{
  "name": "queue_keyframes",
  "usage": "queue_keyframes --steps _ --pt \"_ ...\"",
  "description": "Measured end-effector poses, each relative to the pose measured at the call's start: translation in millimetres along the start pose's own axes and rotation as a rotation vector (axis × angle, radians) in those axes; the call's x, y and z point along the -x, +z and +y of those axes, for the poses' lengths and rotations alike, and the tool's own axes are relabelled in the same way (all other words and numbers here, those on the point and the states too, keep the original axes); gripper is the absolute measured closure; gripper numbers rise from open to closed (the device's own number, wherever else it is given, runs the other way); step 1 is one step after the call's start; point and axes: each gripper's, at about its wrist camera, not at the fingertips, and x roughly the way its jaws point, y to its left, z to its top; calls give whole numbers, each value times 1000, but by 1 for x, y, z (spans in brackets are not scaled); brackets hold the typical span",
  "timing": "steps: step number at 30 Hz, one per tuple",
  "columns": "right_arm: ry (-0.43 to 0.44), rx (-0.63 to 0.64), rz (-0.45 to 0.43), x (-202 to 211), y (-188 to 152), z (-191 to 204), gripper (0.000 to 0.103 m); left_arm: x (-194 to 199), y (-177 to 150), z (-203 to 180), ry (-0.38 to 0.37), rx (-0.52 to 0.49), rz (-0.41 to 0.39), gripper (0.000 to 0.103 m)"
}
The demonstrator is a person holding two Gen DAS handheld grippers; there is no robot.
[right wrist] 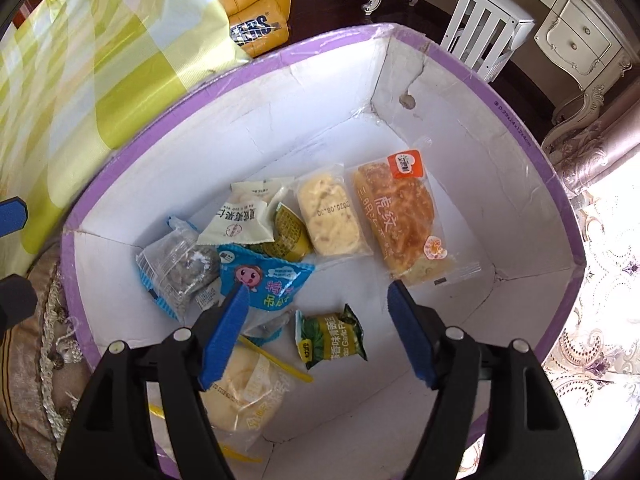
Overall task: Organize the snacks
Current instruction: 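Carry both packets into the white box and open both tools to release them, then move both tools back over the remaining snacks on the table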
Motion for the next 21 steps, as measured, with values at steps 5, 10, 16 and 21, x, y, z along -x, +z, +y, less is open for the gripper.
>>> queue_keyframes --steps 5,10,16,21 --pt "1 8 -71 21 10 15 27 21 -5 22 65 73 -78 38" --pt "7 13 -140 30 12 27 27 44 -16 51 135 166 -154 35" --pt "51 59 -198 50 14 52 27 77 -28 89 212 299 -265 35" --pt "128 89 -214 64 22 81 27 104 -40 125 266 414 -345 34"
